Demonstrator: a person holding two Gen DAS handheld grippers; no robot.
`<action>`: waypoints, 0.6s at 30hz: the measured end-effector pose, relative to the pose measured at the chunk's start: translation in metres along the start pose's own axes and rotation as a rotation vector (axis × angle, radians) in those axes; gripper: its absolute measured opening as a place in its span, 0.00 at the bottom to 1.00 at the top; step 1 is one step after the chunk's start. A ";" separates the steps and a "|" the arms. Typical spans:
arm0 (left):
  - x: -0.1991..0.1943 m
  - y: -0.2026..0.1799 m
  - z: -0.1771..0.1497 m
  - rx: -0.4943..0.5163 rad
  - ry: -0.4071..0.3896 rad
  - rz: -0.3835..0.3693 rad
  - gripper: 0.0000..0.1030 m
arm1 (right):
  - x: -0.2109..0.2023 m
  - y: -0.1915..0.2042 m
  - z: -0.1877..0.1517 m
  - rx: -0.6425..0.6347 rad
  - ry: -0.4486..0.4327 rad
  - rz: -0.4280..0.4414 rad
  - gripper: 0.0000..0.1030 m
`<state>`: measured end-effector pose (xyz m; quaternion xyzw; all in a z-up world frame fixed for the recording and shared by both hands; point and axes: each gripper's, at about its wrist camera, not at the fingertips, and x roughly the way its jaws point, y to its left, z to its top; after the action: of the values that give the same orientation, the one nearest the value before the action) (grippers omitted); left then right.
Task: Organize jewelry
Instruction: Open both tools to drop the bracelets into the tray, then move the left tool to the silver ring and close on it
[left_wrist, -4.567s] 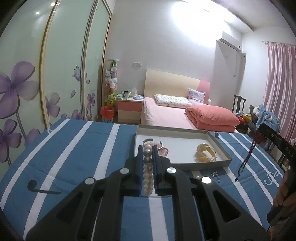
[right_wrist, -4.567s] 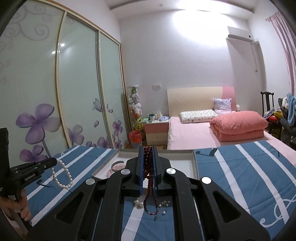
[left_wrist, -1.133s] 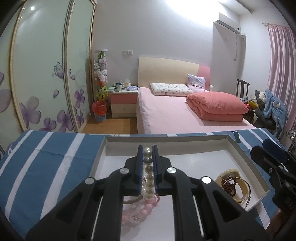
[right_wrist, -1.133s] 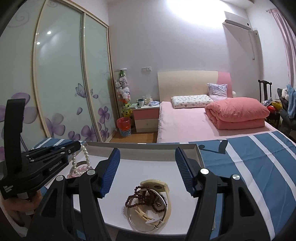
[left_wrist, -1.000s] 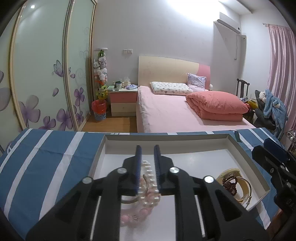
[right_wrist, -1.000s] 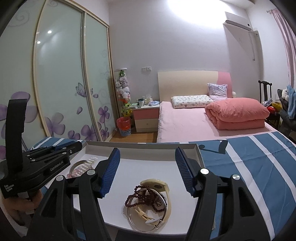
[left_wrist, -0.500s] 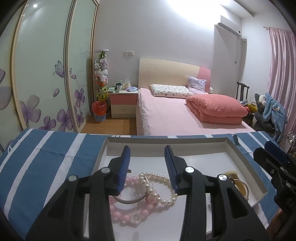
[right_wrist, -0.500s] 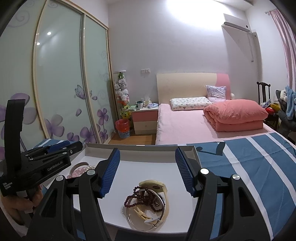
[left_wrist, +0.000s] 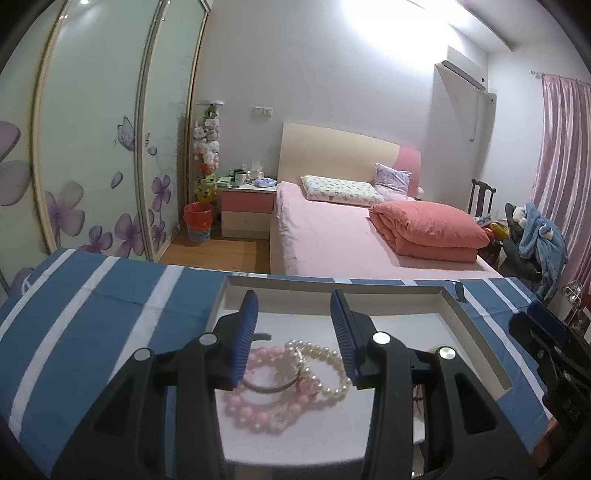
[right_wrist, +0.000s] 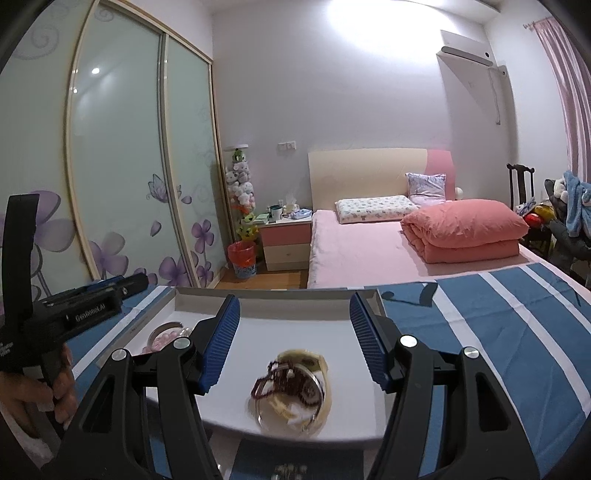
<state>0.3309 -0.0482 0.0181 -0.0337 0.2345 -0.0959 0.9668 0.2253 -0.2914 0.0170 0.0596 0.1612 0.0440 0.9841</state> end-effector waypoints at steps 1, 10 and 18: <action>-0.007 0.002 0.000 -0.006 -0.002 0.003 0.40 | -0.004 0.000 -0.001 0.002 0.003 0.001 0.61; -0.062 0.003 -0.004 -0.044 -0.022 -0.057 0.40 | -0.068 -0.003 -0.020 0.054 0.018 0.002 0.63; -0.113 0.001 -0.026 -0.016 -0.036 -0.003 0.46 | -0.089 0.001 -0.029 0.065 0.017 0.002 0.63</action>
<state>0.2210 -0.0253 0.0455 -0.0434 0.2179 -0.0949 0.9704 0.1317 -0.2969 0.0180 0.0912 0.1710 0.0400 0.9802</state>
